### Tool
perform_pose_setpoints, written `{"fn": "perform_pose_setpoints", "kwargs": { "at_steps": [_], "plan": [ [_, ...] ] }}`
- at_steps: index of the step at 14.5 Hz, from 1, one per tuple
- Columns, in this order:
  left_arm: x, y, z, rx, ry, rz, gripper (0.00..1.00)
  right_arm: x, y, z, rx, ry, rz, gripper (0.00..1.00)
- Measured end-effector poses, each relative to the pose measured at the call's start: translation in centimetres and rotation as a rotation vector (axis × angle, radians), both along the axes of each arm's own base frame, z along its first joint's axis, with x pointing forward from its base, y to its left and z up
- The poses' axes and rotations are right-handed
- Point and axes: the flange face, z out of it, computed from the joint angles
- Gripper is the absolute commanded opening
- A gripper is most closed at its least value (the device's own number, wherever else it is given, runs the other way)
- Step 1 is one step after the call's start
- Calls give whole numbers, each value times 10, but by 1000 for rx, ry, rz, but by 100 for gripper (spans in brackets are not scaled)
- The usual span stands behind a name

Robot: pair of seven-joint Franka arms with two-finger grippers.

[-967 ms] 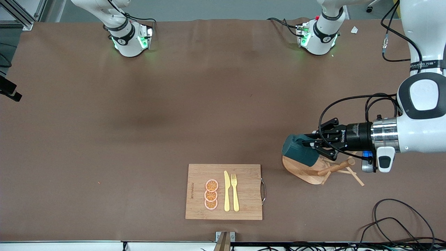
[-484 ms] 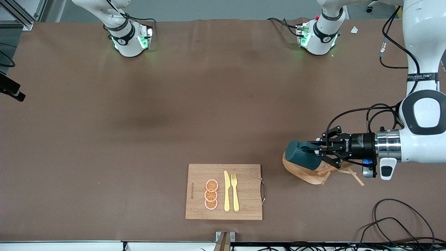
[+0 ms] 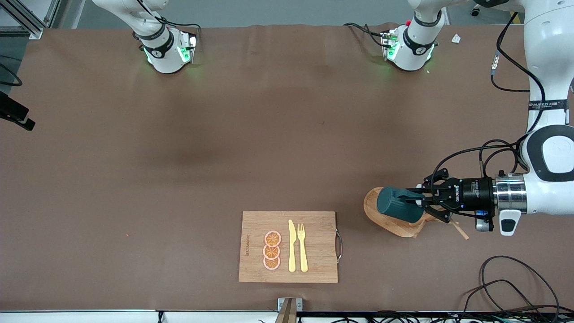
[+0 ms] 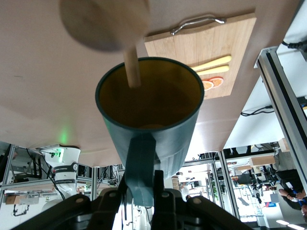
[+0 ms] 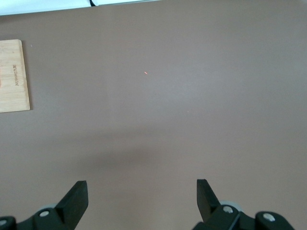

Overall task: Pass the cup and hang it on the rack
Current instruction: 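Slide the mug opening onto a rack peg with the left gripper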

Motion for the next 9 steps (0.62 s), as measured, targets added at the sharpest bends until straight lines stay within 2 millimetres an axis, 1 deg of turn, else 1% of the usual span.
{"fn": "perform_pose_setpoints", "kwargs": {
  "at_steps": [2, 4, 9],
  "plan": [
    [1, 1, -6, 1, 28, 14, 0, -1, 0, -1, 1, 6, 1, 100],
    [1, 5, -6, 5, 49, 33, 0, -1, 0, -1, 1, 7, 1, 100],
    [3, 27, -7, 7, 68, 74, 0, -1, 0, -1, 1, 7, 0, 100]
  ]
}}
